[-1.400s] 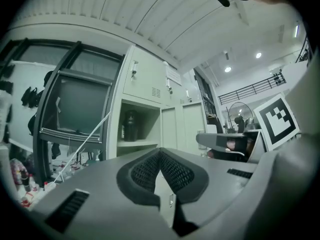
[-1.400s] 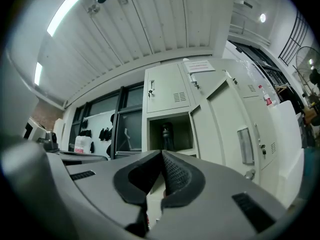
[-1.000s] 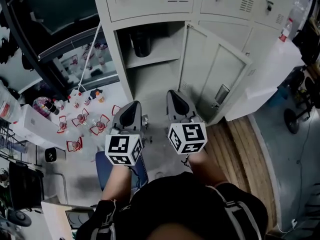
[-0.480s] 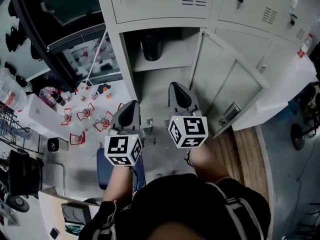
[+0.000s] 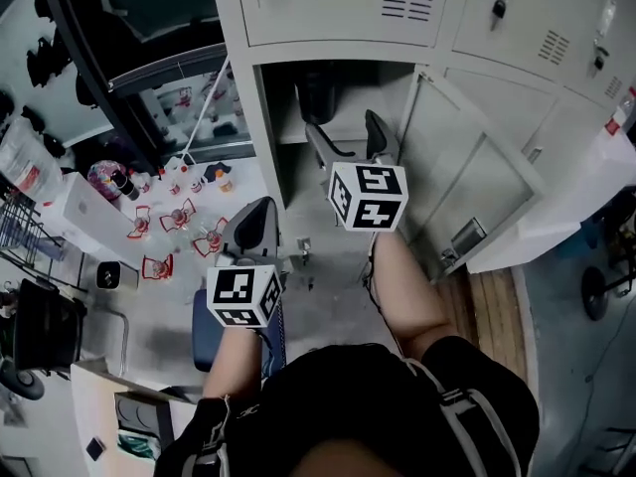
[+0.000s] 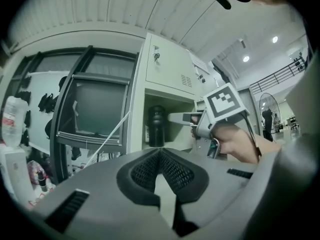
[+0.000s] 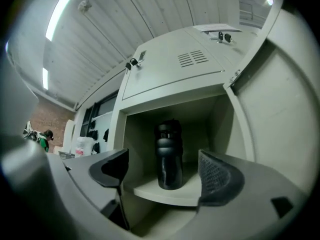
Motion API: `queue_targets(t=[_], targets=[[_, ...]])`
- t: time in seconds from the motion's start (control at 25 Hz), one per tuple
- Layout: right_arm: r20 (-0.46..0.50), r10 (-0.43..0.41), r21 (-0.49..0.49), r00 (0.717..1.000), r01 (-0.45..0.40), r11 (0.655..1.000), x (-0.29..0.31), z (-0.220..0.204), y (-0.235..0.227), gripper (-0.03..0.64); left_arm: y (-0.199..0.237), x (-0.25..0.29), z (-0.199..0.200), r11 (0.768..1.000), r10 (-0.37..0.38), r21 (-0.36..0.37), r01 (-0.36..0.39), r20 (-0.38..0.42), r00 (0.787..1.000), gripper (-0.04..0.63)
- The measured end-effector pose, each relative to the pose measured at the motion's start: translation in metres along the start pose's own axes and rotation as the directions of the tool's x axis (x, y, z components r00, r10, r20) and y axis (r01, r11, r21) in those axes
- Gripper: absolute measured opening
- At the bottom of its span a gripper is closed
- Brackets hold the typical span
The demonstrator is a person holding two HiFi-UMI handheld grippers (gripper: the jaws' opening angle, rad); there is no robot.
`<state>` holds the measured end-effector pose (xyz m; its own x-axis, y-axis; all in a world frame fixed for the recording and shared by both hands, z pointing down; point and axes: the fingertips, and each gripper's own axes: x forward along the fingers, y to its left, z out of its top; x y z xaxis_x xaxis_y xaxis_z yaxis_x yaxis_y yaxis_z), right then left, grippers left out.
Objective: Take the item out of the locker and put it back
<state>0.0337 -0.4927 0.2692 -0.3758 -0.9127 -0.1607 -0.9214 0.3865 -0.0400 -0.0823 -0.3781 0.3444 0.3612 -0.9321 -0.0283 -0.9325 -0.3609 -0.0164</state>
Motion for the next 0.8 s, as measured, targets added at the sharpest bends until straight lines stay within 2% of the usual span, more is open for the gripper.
queue_targets(t=[0.4,0.8], targets=[[-0.137,0.042,0.036,0.990,-0.037,0.999,0.101,-0.008,-0.008,0.455,0.017,-0.014,0.000,0.997,0.073,0.005,-0.073,-0.005,0.997,0.012],[-0.248,0.022,0.024,0.969,-0.017,1.000,0.150,-0.024,-0.018,0.455,0.034,-0.025,-0.001,0.991,0.133,0.003,-0.133,-0.013,0.991,0.012]])
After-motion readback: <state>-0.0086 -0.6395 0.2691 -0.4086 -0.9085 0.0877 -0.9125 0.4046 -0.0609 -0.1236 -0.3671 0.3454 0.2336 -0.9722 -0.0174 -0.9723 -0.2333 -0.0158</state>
